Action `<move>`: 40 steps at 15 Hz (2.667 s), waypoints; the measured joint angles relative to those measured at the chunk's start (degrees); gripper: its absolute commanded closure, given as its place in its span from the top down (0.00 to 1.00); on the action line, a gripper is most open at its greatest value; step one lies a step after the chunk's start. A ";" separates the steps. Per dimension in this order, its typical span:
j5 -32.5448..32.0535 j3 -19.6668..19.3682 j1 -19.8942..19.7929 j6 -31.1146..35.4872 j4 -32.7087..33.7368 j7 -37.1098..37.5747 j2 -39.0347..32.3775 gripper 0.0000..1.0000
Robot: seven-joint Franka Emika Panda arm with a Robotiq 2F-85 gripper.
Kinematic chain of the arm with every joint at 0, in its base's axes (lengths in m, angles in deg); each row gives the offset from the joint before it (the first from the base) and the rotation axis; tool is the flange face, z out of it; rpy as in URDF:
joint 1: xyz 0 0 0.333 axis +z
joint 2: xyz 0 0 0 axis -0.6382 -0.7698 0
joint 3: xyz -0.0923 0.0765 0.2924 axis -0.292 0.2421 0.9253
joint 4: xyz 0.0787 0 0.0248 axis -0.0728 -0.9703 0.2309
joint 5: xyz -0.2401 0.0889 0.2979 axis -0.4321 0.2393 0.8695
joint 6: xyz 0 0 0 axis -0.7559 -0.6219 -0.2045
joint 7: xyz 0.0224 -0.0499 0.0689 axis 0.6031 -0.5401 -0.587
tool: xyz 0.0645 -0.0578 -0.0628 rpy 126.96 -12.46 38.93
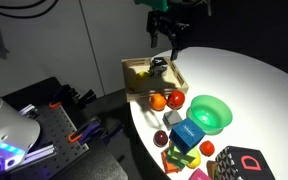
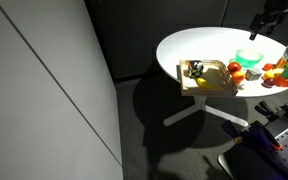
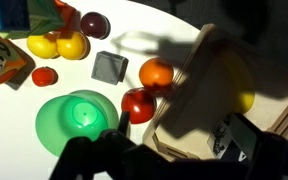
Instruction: Pick up the toy orange and put it in the green bowl
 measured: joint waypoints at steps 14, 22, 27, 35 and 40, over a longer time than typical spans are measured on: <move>0.87 0.01 -0.33 8.99 -1.63 -0.02 -11.37 1.00; 0.85 0.03 -0.96 10.08 -0.99 -0.09 -16.06 1.00; 0.83 0.03 -1.23 10.08 -0.49 -0.17 -16.19 1.00; 0.81 0.10 -1.22 10.08 -0.50 -0.06 -16.73 1.00; 0.89 0.16 -1.23 13.60 -0.52 0.28 -19.16 1.00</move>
